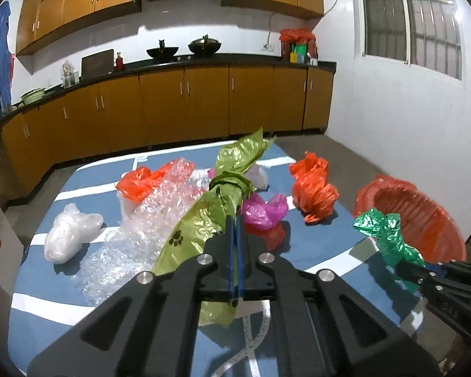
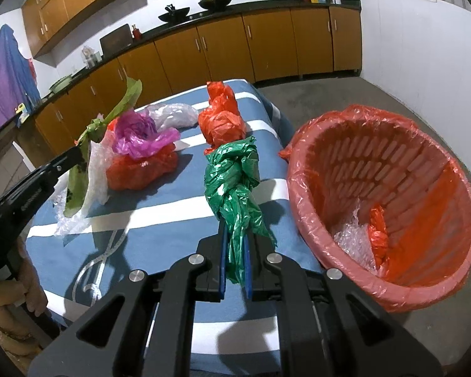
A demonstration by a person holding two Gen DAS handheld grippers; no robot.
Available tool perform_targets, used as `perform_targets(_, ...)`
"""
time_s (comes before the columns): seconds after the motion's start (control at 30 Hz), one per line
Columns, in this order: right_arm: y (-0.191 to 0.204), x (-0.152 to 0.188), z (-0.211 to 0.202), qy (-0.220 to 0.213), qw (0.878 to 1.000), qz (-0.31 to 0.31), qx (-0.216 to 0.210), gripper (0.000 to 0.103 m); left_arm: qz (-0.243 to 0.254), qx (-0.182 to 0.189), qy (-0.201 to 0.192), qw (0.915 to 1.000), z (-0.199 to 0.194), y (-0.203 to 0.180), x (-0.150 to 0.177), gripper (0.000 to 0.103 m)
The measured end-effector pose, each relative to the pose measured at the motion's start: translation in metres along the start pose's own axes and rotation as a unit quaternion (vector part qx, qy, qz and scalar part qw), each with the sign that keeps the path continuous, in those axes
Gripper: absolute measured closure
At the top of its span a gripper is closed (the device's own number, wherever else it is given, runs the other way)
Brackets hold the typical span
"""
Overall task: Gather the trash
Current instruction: 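Carry both bags over the wastebasket and open both tools to drop them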
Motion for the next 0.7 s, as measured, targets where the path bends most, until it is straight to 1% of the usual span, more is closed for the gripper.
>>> perform_targets(0.13,-0.001,-0.005,-0.006,-0.010,1.000,0.003,-0.001,0.094,0.000,0.010,-0.013,0.9999,-0.011,-0.002,-0.005,0.100)
perform_targets(0.33,-0.011,-0.018,-0.020,-0.036,0.999,0.008,0.009,0.094,0.000,0.039,-0.031,0.9988,-0.023,-0.015,-0.018,0.100)
perform_targets(0.7,-0.063,-0.043,-0.048,-0.089,0.993,0.046,0.061,0.094,0.018,0.106,-0.058,0.9925,-0.033,-0.065,-0.038,0.100)
Point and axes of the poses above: each gripper's, at about its wrist camera, not at the fingertips, and z roughly the way its jaws point, y to its left, x to its underside, the point moved 9 cm from there along z, roughly the way its jaws point, and after that the axes turned 15 degrees about z, right-handed, at the moved point
